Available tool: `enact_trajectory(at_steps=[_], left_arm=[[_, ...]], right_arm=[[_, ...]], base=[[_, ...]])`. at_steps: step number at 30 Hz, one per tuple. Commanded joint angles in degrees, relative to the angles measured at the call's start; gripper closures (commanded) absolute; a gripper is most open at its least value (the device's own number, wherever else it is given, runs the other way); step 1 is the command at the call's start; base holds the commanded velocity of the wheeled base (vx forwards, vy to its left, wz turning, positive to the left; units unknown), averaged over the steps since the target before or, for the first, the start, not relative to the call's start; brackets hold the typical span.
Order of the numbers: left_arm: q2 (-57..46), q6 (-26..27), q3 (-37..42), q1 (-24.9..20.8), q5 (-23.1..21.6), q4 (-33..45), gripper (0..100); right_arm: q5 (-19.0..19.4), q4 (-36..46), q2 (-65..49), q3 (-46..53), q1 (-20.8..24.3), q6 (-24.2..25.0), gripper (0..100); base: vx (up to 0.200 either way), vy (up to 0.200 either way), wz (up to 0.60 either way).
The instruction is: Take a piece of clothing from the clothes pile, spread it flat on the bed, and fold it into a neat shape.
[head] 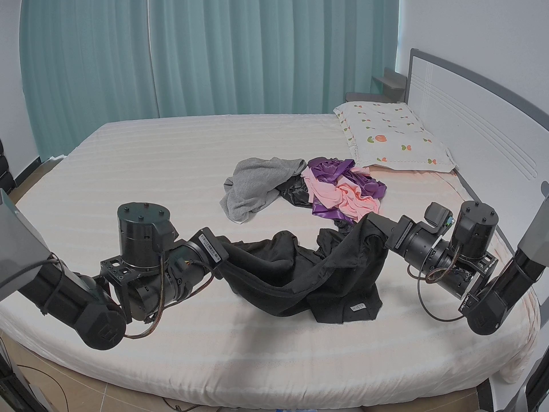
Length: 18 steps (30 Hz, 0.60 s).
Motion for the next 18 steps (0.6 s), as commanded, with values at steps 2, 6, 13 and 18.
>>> enact_trajectory(at_steps=[2, 6, 13, 18], left_arm=[[-0.10, -0.05, 2.23, 0.08, -0.01, -0.51, 100], [-0.01, -0.05, 2.67, -0.10, -0.10, -0.51, 100], [0.08, -0.13, 3.19, -0.10, -0.18, -0.51, 100], [0.17, -0.13, 3.81, -0.19, -0.18, -0.51, 100]], right_arm=[[0.01, 0.10, 0.05, 0.42, -0.11, -0.32, 100], [0.01, -0.17, 0.57, 2.00, -0.99, 0.65, 100], [0.01, -0.08, 0.05, 2.53, -1.43, 4.07, 100], [0.01, 0.01, -1.36, 3.23, -0.90, 4.07, 100]], base=[[0.000, 0.000, 0.00], [0.000, 0.000, 0.00], [-0.086, 0.000, 0.00], [-0.200, 0.000, 0.00]])
